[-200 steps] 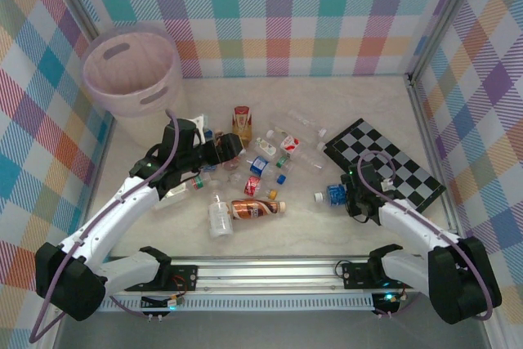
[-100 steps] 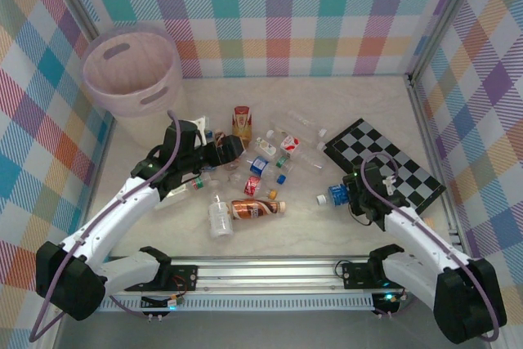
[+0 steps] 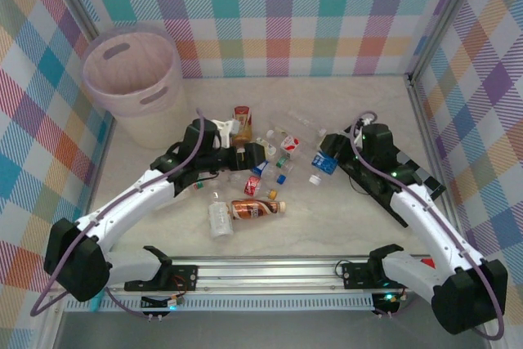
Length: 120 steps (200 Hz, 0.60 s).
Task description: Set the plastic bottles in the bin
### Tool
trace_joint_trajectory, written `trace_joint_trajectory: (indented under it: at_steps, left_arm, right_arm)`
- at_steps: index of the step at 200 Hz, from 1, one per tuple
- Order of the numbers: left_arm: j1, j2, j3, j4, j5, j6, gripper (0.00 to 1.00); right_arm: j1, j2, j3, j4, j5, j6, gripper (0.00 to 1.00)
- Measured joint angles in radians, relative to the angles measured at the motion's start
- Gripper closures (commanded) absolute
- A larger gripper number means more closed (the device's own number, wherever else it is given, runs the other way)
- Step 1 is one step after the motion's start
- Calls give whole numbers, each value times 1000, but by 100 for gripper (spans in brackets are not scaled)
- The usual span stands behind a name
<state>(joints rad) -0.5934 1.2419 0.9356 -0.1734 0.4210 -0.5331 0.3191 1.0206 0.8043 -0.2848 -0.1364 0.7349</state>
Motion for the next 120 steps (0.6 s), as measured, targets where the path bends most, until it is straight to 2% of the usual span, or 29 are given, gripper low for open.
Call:
trace_joint_trajectory:
  at_steps: [53, 85, 120]
  left_arm:
    - [-112, 103, 39, 132, 71, -10, 0]
    - [-158, 189, 89, 186, 95, -23, 0]
    - [-165, 253, 130, 221, 91, -36, 0]
  right_arm:
    - [31, 143, 60, 127, -244, -18, 40]
    - [52, 192, 75, 200, -325, 8, 40]
    - [75, 203, 82, 247, -373, 37, 40]
